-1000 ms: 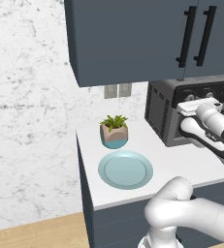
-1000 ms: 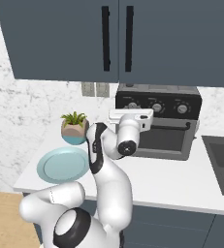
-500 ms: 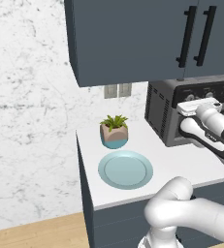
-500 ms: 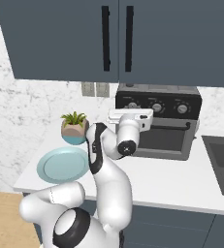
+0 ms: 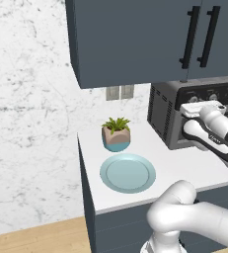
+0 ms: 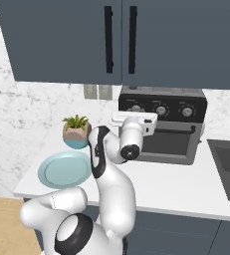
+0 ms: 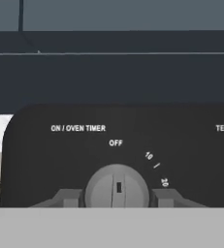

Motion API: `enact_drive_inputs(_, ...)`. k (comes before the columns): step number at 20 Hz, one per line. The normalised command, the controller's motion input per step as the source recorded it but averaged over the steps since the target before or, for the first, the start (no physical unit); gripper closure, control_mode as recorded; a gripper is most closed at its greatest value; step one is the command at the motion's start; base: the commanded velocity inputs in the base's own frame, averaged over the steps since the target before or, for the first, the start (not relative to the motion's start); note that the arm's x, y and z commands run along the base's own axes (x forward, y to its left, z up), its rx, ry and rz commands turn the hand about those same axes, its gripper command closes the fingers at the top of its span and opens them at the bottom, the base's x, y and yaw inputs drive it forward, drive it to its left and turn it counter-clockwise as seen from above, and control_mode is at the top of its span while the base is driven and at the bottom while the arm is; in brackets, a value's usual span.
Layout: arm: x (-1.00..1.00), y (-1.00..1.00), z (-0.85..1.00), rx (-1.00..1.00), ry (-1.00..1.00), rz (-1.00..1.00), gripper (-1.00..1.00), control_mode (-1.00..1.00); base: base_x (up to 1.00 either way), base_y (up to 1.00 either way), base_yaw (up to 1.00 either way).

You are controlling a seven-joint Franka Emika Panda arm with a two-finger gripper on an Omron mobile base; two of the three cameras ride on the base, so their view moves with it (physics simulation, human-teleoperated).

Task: Pick up the kebab skewer and baguette bread, and place them inside the toaster oven. Close the toaster oven door and start by setting the timer.

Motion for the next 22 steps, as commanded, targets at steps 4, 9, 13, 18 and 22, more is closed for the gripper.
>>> enact_drive_inputs(4,0.0,0.0,0.15,0.16,0.0,0.0,1.0,-1.0,0.0,0.0,0.0)
enact_drive_inputs(9,0.0,0.0,0.19,0.16,0.0,0.0,1.0,-1.0,0.0,0.0,0.0)
enact_drive_inputs(13,0.0,0.0,0.23,0.14,0.0,0.0,1.0,-1.0,0.0,0.0,0.0)
enact_drive_inputs(18,0.0,0.0,0.18,0.13,0.0,0.0,1.0,-1.0,0.0,0.0,0.0)
enact_drive_inputs(22,0.0,0.0,0.13,0.12,0.0,0.0,1.0,-1.0,0.0,0.0,0.0)
